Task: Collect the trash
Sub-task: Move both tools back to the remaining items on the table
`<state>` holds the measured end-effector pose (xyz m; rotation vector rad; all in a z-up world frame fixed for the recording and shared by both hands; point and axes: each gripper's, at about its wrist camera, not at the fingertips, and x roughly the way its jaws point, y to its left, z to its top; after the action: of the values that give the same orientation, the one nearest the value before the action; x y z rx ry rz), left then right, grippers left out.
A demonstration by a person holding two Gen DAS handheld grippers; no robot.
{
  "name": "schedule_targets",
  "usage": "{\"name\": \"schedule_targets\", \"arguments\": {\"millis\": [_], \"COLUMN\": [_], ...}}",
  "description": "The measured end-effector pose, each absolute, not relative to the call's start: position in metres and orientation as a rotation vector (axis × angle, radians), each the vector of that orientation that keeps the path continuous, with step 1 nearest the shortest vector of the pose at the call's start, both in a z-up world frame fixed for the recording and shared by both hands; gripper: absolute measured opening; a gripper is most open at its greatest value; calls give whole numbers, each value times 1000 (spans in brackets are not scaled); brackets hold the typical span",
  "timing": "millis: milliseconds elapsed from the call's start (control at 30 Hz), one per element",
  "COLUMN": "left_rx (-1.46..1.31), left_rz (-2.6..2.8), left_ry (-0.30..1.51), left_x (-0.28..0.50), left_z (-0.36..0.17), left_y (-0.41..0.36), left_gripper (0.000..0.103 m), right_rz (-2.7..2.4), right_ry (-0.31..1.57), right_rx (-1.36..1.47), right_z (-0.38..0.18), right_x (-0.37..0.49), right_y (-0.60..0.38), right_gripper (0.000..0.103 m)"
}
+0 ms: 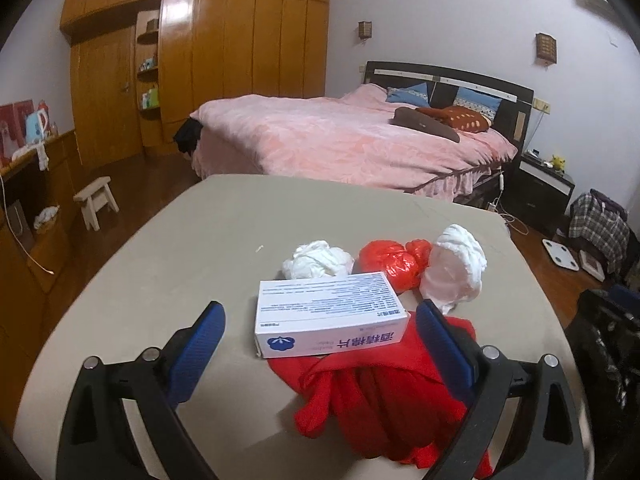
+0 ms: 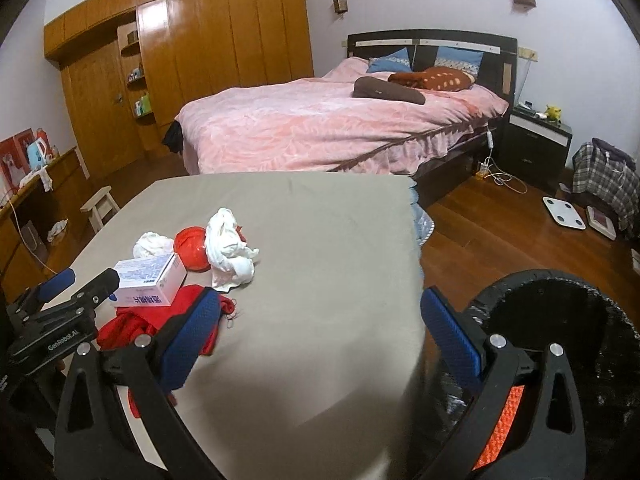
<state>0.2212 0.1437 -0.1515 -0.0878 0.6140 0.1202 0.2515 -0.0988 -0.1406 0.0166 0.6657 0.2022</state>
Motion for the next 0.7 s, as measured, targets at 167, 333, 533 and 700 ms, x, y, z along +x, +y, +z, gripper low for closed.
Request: {"name": "schedule_targets", "arguments": {"millis": [167, 333, 533, 700], "left_rx": [-84, -49, -43, -56], "left_rz": [101, 118, 145, 156], "left_ry": [623, 659, 711, 717], "left_x": [227, 241, 251, 250], "left_z": [-156, -165, -175, -176], "left_y": [133, 123, 122, 130], "left_gripper": [94, 94, 94, 94], "right_rz": [196, 189, 194, 200], "right_ry": [671, 678, 681, 683], "right_rx": [16, 23, 32, 33], "right_z": [-146, -150, -154, -156], "right_x": [259, 264, 268, 270], "right_y": [-95, -95, -94, -90], "right_gripper": [98, 98, 98, 98]}}
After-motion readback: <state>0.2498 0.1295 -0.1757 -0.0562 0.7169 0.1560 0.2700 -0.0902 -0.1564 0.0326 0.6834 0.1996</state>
